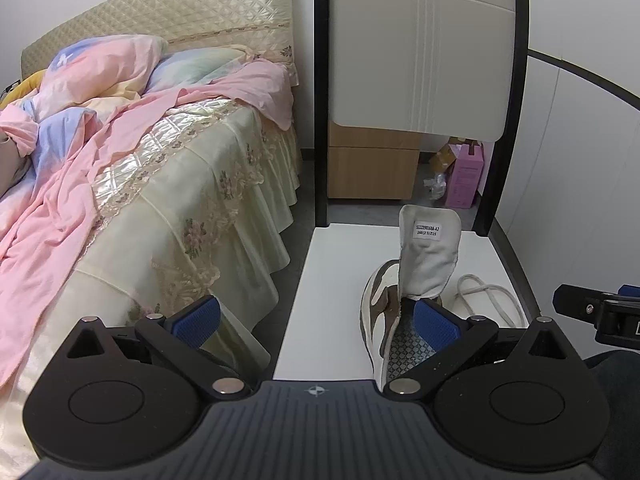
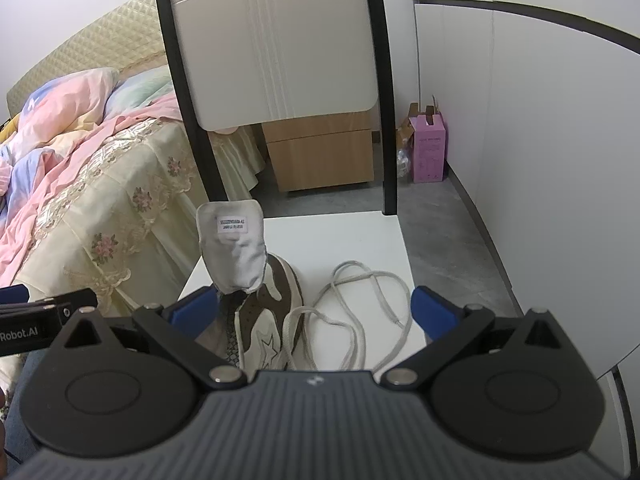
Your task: Lace up shoes with both hands
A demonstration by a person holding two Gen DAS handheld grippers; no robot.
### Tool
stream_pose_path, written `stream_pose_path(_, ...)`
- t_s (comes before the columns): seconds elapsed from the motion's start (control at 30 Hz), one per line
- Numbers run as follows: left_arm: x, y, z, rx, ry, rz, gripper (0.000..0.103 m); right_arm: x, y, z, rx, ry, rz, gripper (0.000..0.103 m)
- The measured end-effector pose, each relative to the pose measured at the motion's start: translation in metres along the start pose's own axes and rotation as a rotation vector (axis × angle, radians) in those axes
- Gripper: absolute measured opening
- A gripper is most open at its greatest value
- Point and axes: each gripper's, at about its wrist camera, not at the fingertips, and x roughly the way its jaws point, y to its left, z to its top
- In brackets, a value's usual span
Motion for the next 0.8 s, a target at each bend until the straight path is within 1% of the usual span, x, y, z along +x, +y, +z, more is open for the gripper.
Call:
stream_pose_path(0.37,-0.0001,-0.0016,0.0008,0.003,0.008,0.008,0.103,0.0011,0.0013,-0.0008,-0.011,-0.015,-0.023,0.103)
stream_pose_path(0.8,0.0039,-0.0029,-0.0023,0.007,0.002,0.003,0.103,0.0016,0.0048,-0.0005,-0.010,-0.016,-0.018,0.103)
